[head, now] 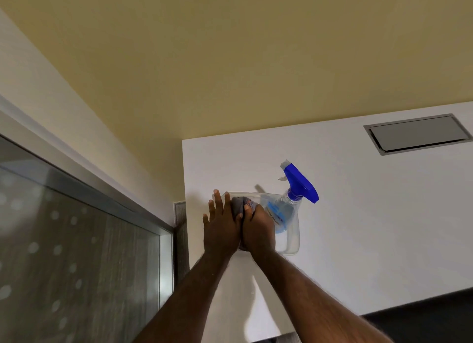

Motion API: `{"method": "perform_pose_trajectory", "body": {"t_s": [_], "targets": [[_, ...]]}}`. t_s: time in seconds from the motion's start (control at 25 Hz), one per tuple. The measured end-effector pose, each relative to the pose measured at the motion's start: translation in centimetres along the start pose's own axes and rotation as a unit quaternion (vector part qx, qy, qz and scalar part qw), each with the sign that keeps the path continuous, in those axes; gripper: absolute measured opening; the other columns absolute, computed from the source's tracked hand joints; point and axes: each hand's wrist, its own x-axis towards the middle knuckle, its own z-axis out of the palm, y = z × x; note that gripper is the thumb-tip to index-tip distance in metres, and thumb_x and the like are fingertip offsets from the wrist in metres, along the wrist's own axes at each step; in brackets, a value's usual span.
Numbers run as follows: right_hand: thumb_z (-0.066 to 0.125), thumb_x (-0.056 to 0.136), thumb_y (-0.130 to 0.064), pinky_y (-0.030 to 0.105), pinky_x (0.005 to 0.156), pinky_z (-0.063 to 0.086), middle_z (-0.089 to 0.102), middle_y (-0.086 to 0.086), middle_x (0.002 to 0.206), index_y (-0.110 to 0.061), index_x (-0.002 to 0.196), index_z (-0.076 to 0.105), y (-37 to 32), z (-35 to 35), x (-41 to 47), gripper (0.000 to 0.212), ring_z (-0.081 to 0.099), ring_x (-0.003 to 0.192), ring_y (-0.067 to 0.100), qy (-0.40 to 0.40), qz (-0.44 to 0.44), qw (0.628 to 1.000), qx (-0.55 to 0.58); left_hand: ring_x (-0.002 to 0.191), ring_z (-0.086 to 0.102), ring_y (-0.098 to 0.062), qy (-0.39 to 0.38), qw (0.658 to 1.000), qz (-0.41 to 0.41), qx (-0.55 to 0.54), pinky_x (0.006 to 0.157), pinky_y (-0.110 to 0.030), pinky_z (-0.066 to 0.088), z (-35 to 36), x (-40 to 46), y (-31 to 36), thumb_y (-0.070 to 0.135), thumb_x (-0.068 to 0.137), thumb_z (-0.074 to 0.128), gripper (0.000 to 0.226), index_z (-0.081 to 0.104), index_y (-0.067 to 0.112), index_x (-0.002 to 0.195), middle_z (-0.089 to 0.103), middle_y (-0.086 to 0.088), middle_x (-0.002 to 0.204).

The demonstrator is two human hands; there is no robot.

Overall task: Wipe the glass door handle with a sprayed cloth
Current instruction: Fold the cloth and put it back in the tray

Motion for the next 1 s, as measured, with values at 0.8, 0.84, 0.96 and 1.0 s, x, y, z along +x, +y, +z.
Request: {"method": "perform_pose_trajectory", "body": {"t_s": [0.8,0.84,0.96,1.0], "targets": [[0.04,0.104,-0.033,0.022,0.086,0.04,0.057,-0.004,0.086,-0.014,0.099,0.058,-0.9,-1.1,0.3,0.026,0.052,0.085,0.01,0.031,-0.051,0.992,-0.109,0.152,-0.007,-0.029,0.036,0.998,0.048,0.035,0.122,-0.041,-0.006,1.9,-2.2,0.8,0.045,0.101,0.041,0.073,0.011,0.009,0.157,0.01,-0.01,0.165],[0.041,0.104,-0.032,0.022,0.085,0.04,0.057,-0.004,0.086,-0.014,0.098,0.058,-0.9,-1.2,0.4,0.026,0.053,0.084,0.01,0.018,-0.044,0.993,-0.111,0.152,-0.007,-0.029,0.035,0.997,0.048,0.057,0.122,-0.043,-0.007,1.9,-2.1,0.7,0.045,0.101,0.04,0.072,0.012,0.01,0.157,0.012,-0.009,0.165],[0.041,0.104,-0.029,0.02,0.081,0.044,0.057,-0.007,0.079,-0.014,0.095,0.057,-0.5,-1.1,1.1,0.024,0.054,0.077,0.007,0.002,-0.012,0.996,-0.087,0.152,-0.011,-0.029,0.028,0.993,0.043,0.106,0.12,-0.048,-0.011,2.0,-1.3,0.0,0.047,0.103,0.033,0.066,0.014,0.014,0.157,0.013,-0.006,0.165],[0.04,0.105,-0.029,0.019,0.08,0.047,0.056,-0.009,0.077,-0.014,0.094,0.057,-0.6,-1.1,1.2,0.024,0.053,0.074,0.005,-0.004,-0.002,0.997,-0.074,0.152,-0.012,-0.029,0.029,0.993,0.042,0.11,0.12,-0.05,-0.011,1.9,-1.0,-0.1,0.046,0.103,0.031,0.063,0.016,0.015,0.156,0.014,-0.006,0.165]]}}
